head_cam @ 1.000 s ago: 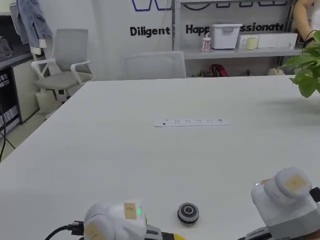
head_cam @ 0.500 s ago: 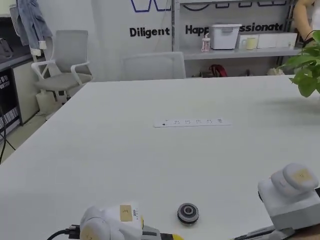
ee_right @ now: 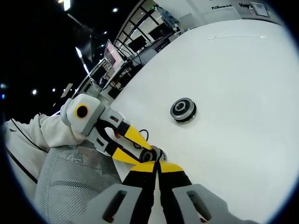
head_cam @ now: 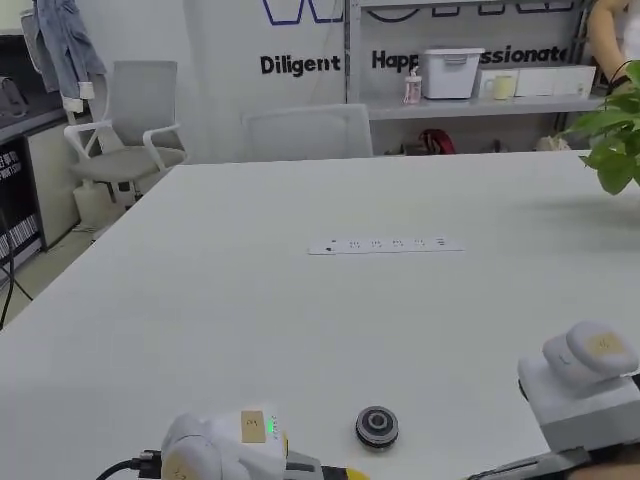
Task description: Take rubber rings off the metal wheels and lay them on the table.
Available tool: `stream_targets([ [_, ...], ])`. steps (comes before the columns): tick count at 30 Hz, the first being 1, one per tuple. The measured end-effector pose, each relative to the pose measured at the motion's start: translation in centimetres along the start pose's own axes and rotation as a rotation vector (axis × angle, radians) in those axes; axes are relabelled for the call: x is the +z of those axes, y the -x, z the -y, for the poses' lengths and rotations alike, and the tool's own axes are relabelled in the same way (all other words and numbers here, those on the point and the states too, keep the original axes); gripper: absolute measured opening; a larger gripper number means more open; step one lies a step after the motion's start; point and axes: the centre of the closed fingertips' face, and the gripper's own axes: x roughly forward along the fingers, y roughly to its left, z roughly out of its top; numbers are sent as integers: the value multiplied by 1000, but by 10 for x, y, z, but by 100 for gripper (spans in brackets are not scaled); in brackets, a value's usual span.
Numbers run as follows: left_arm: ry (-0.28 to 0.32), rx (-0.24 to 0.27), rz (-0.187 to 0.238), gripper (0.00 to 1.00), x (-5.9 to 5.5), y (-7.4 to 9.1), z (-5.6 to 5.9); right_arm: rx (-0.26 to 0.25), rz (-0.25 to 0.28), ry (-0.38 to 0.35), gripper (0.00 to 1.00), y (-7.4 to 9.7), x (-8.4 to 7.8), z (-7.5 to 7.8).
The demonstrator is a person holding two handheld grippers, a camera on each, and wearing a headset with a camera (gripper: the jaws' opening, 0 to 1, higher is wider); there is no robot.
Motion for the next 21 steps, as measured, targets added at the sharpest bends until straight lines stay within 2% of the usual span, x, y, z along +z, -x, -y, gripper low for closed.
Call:
stream_targets([
  [21, -13, 5, -8, 14, 0, -2, -1, 9, -11, 15, 0, -2, 1, -6],
])
